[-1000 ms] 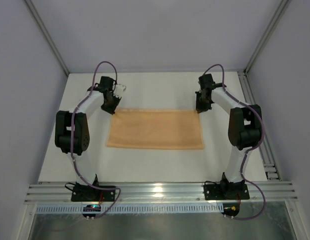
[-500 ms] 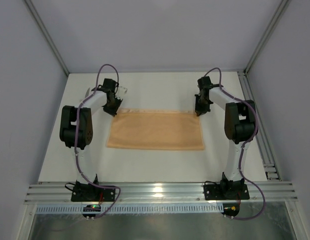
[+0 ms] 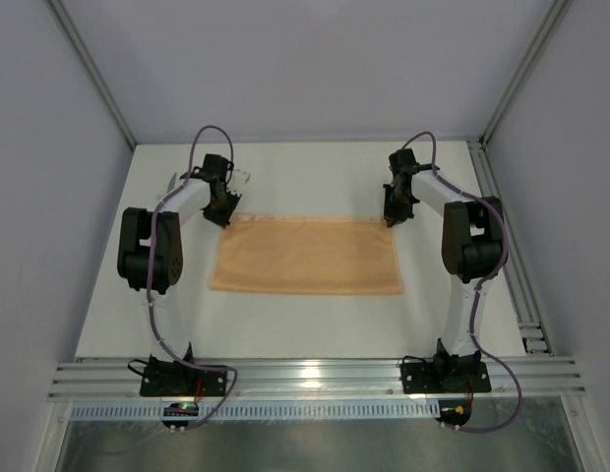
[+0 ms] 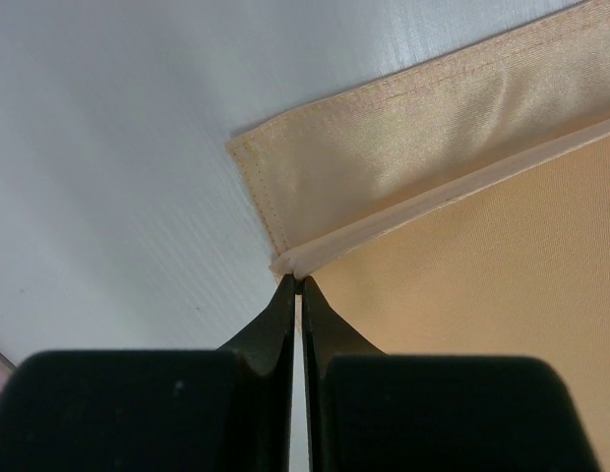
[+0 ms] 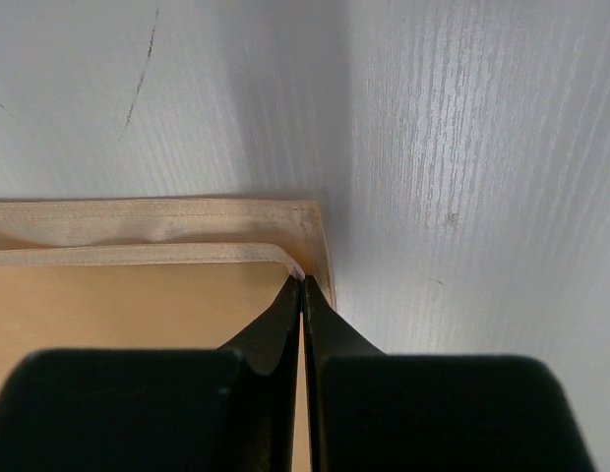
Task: Fold the napkin into a case and place the utensils inside
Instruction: Fold and flatten the napkin at the center of the board.
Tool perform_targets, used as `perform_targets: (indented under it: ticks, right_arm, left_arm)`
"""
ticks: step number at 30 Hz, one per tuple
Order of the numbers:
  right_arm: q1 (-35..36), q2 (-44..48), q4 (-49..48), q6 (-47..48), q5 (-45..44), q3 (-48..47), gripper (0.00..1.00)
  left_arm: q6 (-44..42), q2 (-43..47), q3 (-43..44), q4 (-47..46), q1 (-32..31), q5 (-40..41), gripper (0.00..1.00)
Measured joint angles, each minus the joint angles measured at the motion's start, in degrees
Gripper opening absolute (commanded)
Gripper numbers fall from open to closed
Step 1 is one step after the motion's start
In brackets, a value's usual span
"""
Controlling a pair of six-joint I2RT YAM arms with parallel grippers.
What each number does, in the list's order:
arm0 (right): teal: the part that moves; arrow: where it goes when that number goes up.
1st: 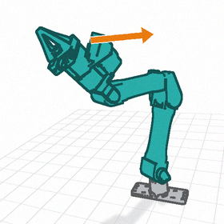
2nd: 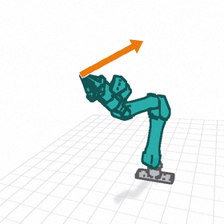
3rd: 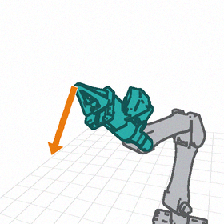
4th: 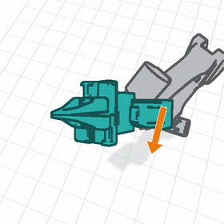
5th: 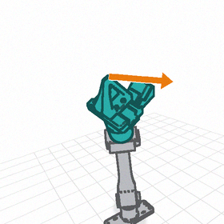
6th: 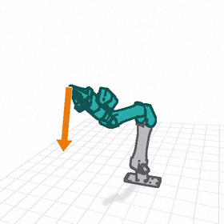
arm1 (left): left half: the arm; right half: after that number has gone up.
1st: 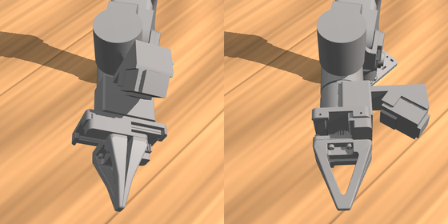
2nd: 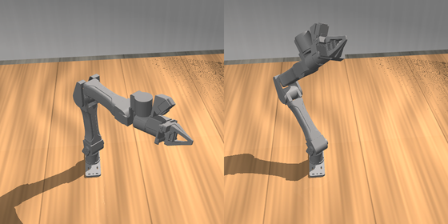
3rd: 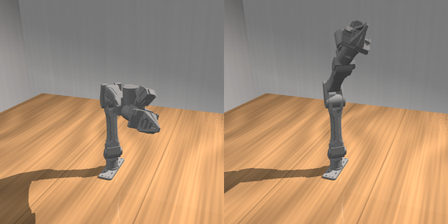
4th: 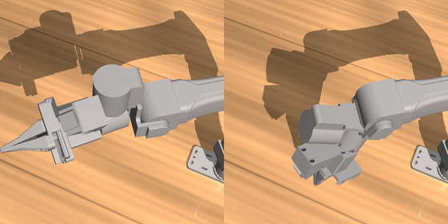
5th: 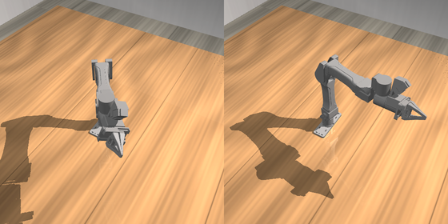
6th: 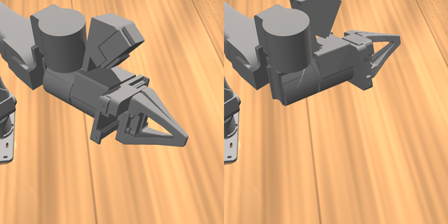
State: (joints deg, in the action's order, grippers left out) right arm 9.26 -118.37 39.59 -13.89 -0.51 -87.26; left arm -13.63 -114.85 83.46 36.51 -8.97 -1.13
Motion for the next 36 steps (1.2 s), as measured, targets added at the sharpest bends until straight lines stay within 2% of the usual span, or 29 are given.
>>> perform_targets:
  ticks: [20,29,34,36]
  right_arm:
    - [-0.4,0.5,0.9,-0.3,0.0,-4.3,0.03]
    - [-1.5,-2.7,0.7,-1.2,0.4,-5.3,0.03]
    - [-1.6,-4.1,0.7,-1.5,1.6,-5.7,0.03]
    - [-1.6,-4.2,0.5,-1.5,1.8,-5.8,0.03]
  left_arm:
    - [1.2,0.0,2.6,-0.8,0.0,0.0,0.00]
    - [1.6,-1.2,4.0,-2.0,0.0,0.5,0.00]
    - [1.7,-3.3,4.8,-2.4,0.0,1.0,0.08]
    - [1.8,-4.1,4.8,-2.4,0.0,1.1,0.08]
